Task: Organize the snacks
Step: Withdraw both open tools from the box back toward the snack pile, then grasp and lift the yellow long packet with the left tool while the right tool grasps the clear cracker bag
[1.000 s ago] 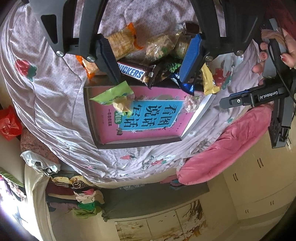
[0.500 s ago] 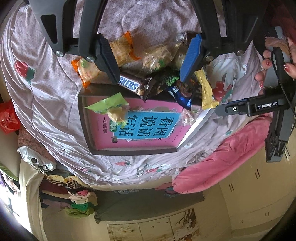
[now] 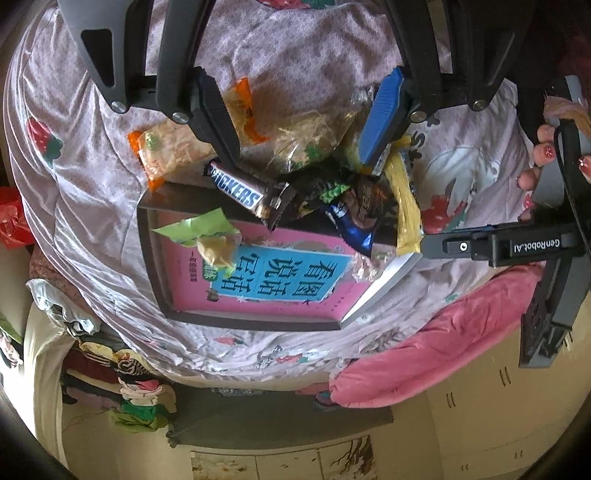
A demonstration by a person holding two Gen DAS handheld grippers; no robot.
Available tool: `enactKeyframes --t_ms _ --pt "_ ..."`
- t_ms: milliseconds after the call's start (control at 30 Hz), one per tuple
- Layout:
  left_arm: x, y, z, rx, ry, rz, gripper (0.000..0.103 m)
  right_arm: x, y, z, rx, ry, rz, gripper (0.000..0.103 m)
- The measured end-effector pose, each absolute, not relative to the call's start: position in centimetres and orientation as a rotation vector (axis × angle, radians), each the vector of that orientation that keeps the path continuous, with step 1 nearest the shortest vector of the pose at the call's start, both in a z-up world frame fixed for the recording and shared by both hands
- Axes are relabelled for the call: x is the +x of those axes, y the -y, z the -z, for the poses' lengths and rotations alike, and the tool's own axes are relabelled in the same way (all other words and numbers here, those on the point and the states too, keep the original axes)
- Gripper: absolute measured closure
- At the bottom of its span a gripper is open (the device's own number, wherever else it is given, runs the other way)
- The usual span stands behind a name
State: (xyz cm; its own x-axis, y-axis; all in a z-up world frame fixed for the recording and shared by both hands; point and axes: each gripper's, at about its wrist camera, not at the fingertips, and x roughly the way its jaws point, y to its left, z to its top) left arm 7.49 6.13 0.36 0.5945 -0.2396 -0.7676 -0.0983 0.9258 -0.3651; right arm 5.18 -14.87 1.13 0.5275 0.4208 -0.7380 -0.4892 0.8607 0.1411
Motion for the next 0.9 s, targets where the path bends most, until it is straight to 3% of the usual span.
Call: enactKeyframes --t_ms 900 --pt "8.2 -4.9 2.9 -0.348 -1.031 0.078 0.024 5.2 11.9 1.9 -0.314 -0.843 -0.521 0.036"
